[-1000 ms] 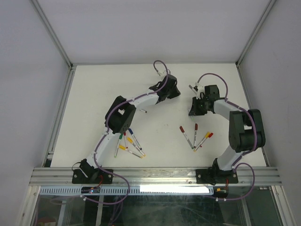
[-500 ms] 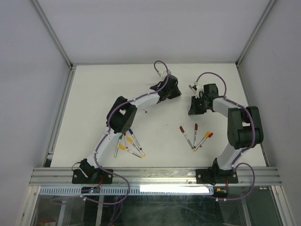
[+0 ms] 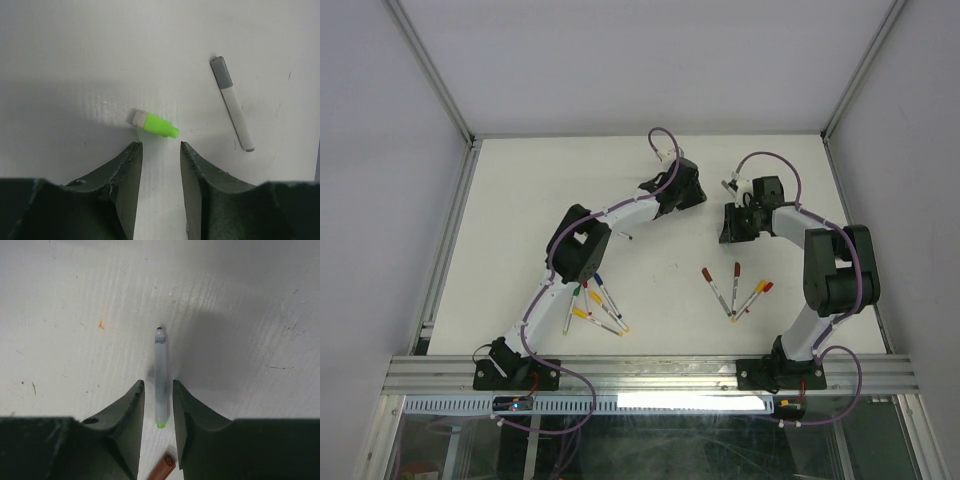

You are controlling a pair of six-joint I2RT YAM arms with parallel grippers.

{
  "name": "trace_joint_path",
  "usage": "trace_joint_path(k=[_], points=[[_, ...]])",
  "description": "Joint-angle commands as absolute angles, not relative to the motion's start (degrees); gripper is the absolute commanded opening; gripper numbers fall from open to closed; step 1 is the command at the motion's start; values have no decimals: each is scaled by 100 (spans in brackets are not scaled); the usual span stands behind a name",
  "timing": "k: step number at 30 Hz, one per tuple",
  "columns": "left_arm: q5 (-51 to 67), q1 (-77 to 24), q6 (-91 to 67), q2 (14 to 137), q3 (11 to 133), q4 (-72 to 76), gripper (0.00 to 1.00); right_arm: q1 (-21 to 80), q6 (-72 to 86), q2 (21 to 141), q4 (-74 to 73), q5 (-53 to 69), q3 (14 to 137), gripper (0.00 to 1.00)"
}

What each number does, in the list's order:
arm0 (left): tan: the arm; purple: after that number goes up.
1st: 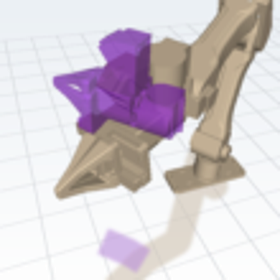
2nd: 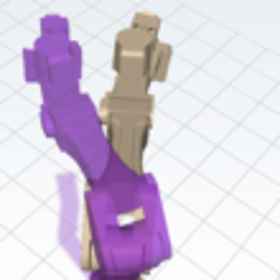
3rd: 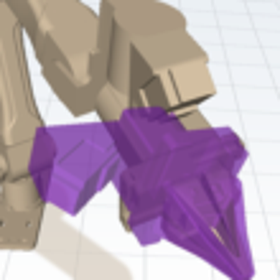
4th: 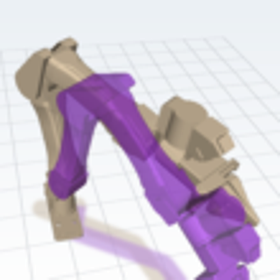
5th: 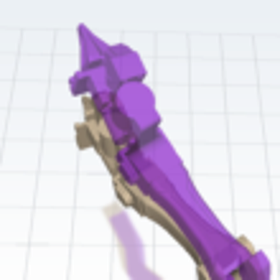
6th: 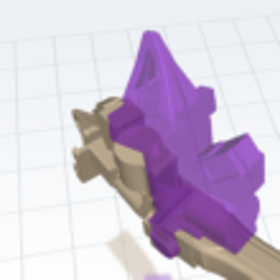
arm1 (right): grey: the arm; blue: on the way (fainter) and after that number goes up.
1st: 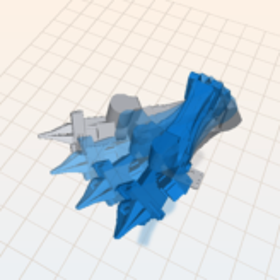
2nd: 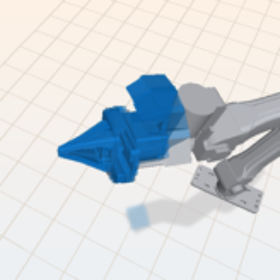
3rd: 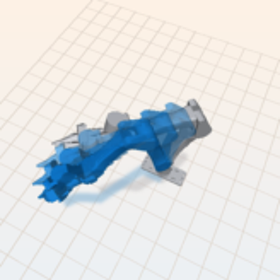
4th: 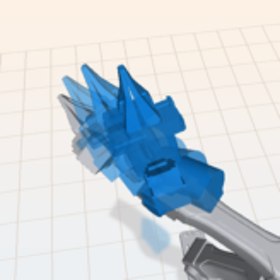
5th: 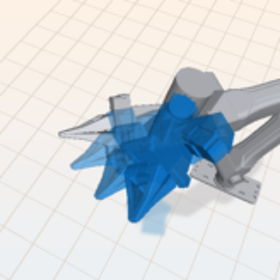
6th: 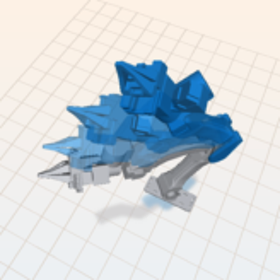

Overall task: Open the pen caps
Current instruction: Place the pen at the center of the board, then pick up the pen from the center of the board.

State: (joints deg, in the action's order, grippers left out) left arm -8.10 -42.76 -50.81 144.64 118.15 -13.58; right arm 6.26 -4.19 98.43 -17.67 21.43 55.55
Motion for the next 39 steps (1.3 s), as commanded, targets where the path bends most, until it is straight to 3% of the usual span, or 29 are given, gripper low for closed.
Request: trace_joint_path(k=[1, 6, 9, 16, 22, 25, 28, 32, 39], points=[[-984, -4274, -4662, 13818, 11962, -1365, 39, 631, -680, 9740, -1981, 2124, 5805, 33], [-943, -4279, -4197, 12752, 11086, -738, 42, 570, -897, 9367, -2114, 2449, 5849, 36], [-782, -4275, -3831, 11688, 9675, 319, 45, 499, -1041, 9159, -2176, 2688, 5847, 37], [-53, -4262, -2682, 9174, 5988, 2967, 70, 215, -1545, 8743, -2529, 3503, 5987, 38], [450, -4141, -2540, 7490, 3790, 3920, 89, 118, -1820, 8605, -2786, 4040, 6357, 41], [552, -4074, -2567, 6621, 2965, 4056, 99, 92, -2038, 8691, -2844, 4165, 6692, 47], [567, -4034, -2679, 5838, 2287, 4063, 99, 76, -2368, 9238, -3225, 4070, 7374, 59], [542, -4016, -2814, 4819, 1640, 3789, 99, 28, -2677, 10576, -4644, 3734, 9055, 60], [332, -4012, -2908, 3468, 961, 3123, 99, -4, -3175, 12261, -5663, 2330, 11067, 64]])
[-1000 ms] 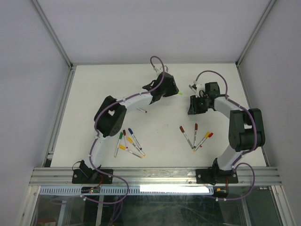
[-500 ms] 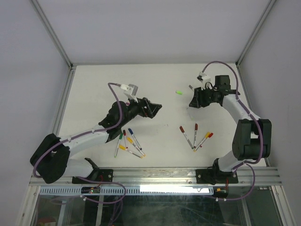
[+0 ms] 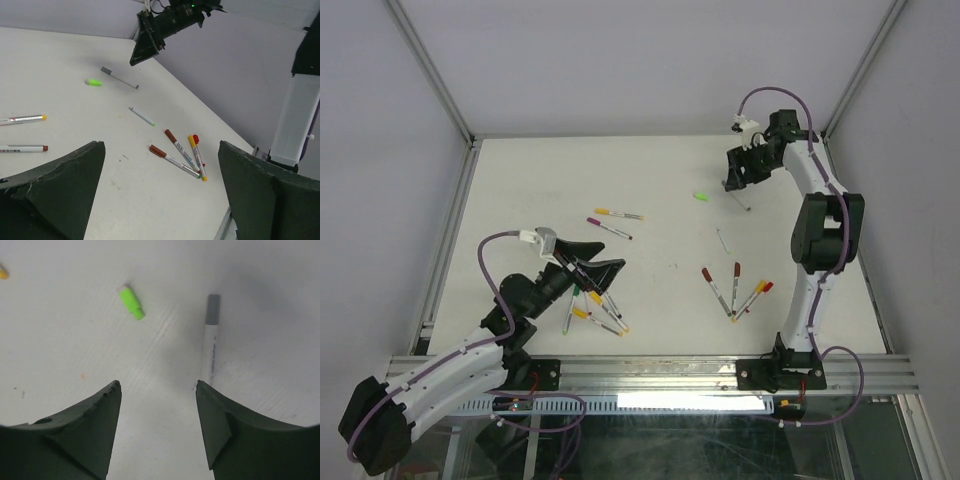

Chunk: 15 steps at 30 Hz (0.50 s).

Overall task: Open the pen caps
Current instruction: Pick up the pen from the center of the board.

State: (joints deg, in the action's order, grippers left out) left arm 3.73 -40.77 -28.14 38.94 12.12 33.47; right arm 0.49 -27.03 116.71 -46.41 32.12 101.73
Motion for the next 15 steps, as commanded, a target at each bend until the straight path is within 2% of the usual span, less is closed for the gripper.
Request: trace_joint_path(k=[1, 6, 15], points=[[315, -4016, -2916, 3370, 891, 3072, 99, -3, -3237, 12411, -5758, 2216, 11262, 65], [287, -4013, -2962, 3237, 673, 3080, 99, 15, -3216, 12929, -5933, 1813, 11991, 70], [392, -4011, -3146, 3633, 488, 3581, 99, 122, -3230, 13606, -6051, 1600, 12420, 68]])
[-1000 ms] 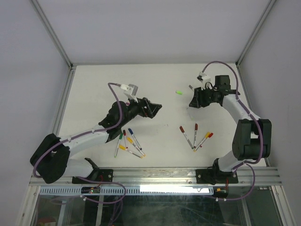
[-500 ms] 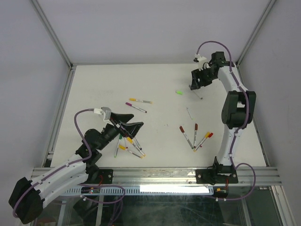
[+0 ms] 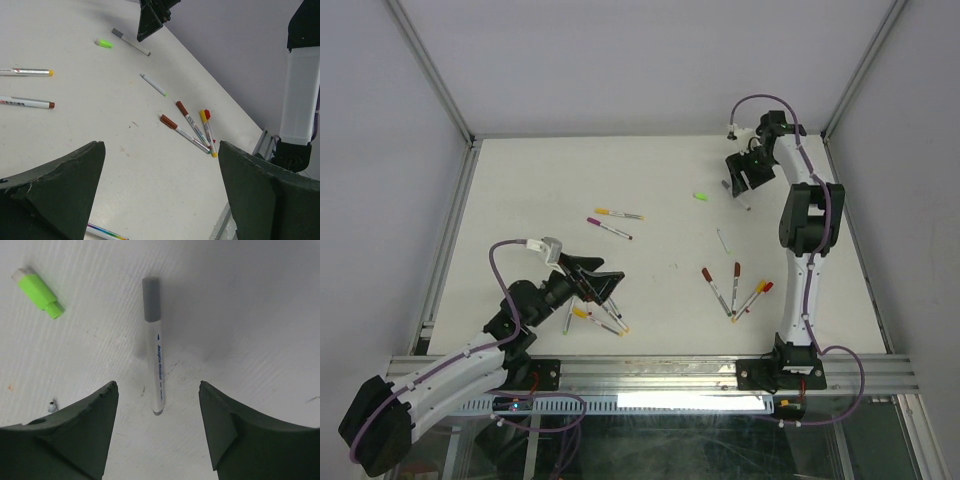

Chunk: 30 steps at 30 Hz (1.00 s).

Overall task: Open the pen caps
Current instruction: Pick up the pen from the center of the board.

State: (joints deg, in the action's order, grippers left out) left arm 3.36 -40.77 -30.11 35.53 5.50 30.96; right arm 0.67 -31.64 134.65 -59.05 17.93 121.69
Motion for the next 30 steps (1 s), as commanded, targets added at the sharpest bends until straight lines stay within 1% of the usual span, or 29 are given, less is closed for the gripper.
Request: trace_joint_path(k=[1, 7, 14, 20, 26, 30], points=[[396, -4014, -3165, 3664, 484, 3612, 99, 130, -3226, 13639, -6052, 1599, 12415, 66], [401, -4005, -3244, 3799, 475, 3749, 99, 172, -3226, 13687, -5994, 1640, 12231, 57], [445, -4005, -3343, 3837, 410, 3933, 99, 262, -3252, 13658, -5805, 1323, 11902, 44], [447, -4010, -3487, 3869, 396, 4048, 99, 403, -3308, 13389, -5403, 850, 11229, 33], [554, -4007, -3704, 4105, 369, 4411, 99, 490, -3323, 13003, -4972, 820, 10407, 29], [674, -4007, -3854, 4349, 354, 4696, 99, 540, -3303, 12848, -4840, 913, 10071, 27]])
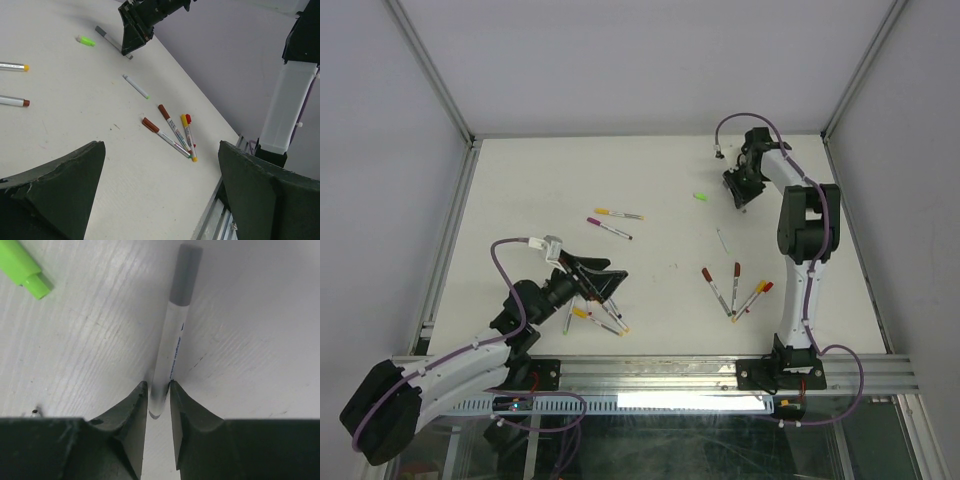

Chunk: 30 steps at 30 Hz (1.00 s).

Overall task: Open the pen caps
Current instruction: Pick up the pen from the center of the board.

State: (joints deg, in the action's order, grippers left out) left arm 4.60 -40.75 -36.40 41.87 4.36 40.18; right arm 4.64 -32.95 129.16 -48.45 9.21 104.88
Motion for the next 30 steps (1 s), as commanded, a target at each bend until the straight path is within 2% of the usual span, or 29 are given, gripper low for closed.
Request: trace_joint_path(k=[1, 2, 6, 11, 18, 23, 30], points=[[691, -4013, -3892, 4405, 353, 4777, 99, 564, -3297, 12811, -4790, 919, 9986, 25], [705, -4011, -3937, 4466, 344, 4853, 99, 579, -3288, 12777, -4723, 904, 9900, 23], [690, -4008, -4154, 4780, 392, 5146, 99, 602, -3178, 12708, -4427, 751, 9639, 0], [681, -4006, -4477, 5581, 624, 5606, 99, 558, -2971, 12445, -4140, 801, 9376, 0], [887, -4002, -4980, 7333, 1386, 6637, 97, 292, -2515, 11602, -3995, 2007, 8974, 0], [994, -4005, -5157, 8540, 2140, 6799, 94, 230, -2296, 11217, -3781, 2524, 8631, 0], [468, -4001, -5700, 9562, 2762, 6717, 93, 53, -2101, 11051, -3737, 3243, 8527, 0]])
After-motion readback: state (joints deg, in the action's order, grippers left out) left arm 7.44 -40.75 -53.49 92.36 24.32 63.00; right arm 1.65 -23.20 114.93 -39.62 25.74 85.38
